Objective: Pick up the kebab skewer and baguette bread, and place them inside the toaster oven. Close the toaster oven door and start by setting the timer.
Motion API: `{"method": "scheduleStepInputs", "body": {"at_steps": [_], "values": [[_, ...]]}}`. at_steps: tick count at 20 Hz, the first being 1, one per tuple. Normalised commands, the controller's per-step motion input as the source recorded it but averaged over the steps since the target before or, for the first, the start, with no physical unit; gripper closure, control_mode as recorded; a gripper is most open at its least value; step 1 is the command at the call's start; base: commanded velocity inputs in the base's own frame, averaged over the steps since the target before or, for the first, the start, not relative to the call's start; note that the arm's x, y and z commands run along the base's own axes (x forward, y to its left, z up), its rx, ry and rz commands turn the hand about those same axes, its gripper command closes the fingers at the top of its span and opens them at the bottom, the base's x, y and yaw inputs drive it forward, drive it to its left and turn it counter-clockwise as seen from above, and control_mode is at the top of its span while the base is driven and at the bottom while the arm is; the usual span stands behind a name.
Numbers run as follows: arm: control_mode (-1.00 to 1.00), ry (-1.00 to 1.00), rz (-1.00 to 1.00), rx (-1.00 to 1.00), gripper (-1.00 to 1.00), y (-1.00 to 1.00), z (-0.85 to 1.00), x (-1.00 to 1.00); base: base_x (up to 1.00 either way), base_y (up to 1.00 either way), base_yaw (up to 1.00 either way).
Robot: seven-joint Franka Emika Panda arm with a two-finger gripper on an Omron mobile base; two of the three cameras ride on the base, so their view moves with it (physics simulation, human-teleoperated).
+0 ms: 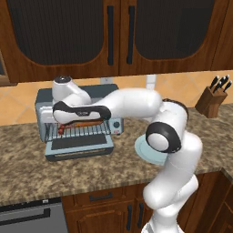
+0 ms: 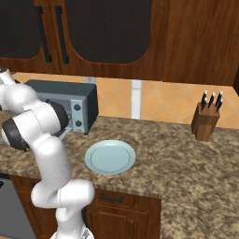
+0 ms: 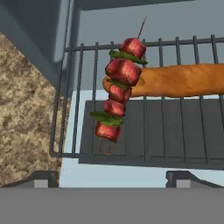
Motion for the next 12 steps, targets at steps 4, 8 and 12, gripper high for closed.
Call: {"method": "scheduleStepInputs", "body": {"at_steps": [4,8,12], "values": [[-1.0,-0.02,-0.03,0.09,-1.0,-0.77,0.13,-1.0,0.0,0.0,0.0],[-1.0,0.0,-0.03,0.08,-1.0,-0.96,-0.14,-0.98,0.0,0.0,0.0],[-1.0,0.0,-0.04,0.01,-1.0,-0.68,-0.3,-0.66,0.0,0.0,0.0]]}}
